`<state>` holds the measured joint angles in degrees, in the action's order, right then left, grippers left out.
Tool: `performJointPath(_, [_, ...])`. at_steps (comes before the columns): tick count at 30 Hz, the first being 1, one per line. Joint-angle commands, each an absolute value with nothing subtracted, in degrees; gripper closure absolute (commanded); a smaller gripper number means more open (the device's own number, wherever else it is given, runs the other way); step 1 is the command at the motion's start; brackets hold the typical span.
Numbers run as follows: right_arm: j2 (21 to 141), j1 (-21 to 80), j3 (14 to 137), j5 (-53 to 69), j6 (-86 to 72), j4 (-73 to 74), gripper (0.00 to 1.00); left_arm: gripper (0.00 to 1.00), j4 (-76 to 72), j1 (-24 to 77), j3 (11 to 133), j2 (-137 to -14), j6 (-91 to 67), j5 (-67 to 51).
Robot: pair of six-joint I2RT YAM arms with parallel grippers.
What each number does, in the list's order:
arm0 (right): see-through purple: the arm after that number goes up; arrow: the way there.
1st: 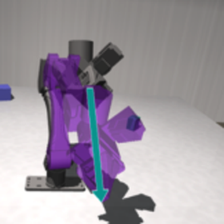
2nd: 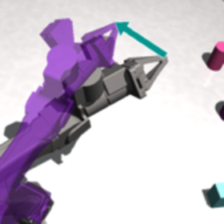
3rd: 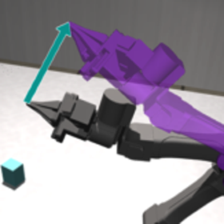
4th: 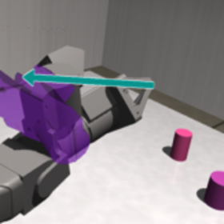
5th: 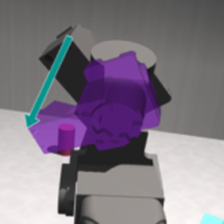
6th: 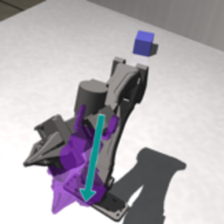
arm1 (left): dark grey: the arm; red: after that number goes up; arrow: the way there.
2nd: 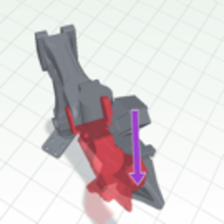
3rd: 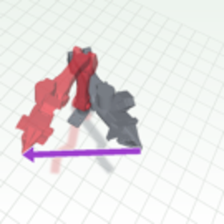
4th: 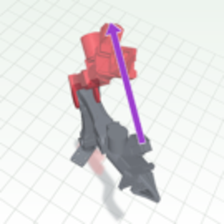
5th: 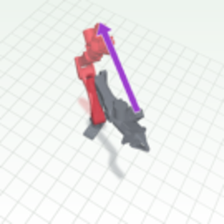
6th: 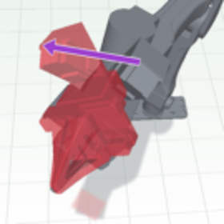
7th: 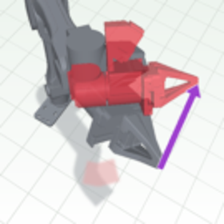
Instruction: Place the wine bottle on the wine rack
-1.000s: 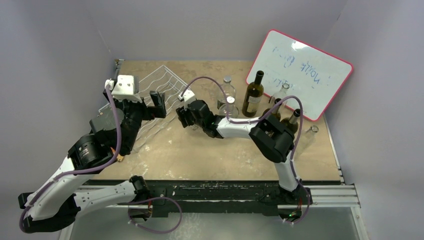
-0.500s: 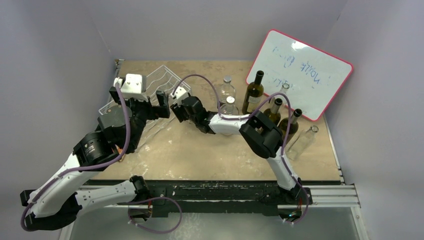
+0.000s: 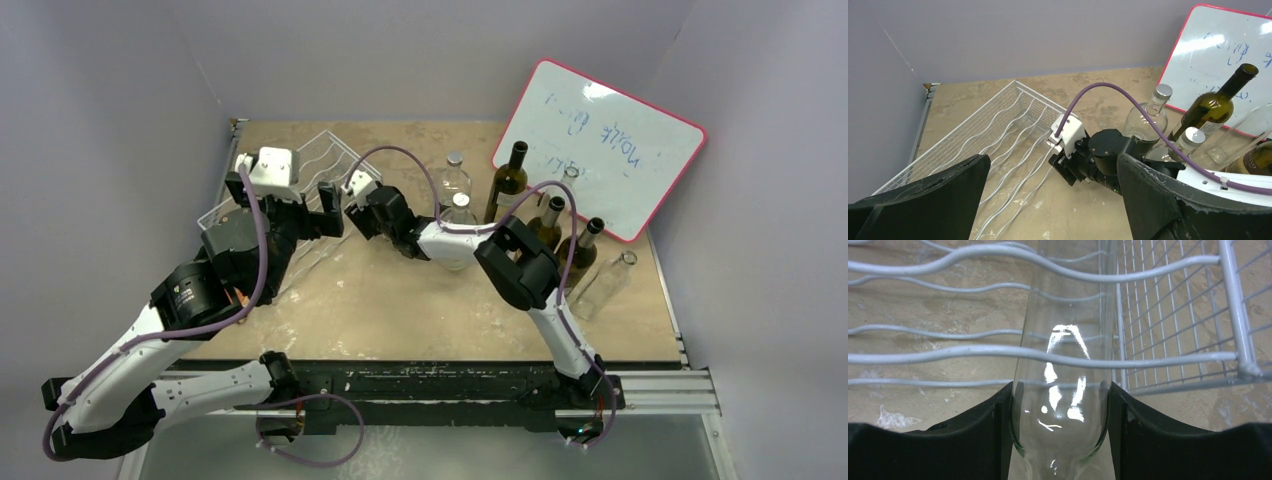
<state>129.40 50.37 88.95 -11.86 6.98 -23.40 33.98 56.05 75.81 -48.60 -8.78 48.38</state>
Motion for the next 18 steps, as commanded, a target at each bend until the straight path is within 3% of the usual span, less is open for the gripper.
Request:
performJointPath(1, [129.5,49.8,94.8,-9.6,8.4,-27.9,0.89,0.0,32.7,56.2,77.3,-48.4,-8.6,47.4])
performJointPath(10, [132.2,49.7,97.7,-8.9,8.4,-27.4,0.75,0.0,32.9,56.1,77.0,-48.1,-8.9,47.1])
performJointPath(18, [131.4,49.6,97.0,-10.4,7.8,-28.5,0.41,0.0,33.1,56.2,77.2,-47.7,-9.8,47.1])
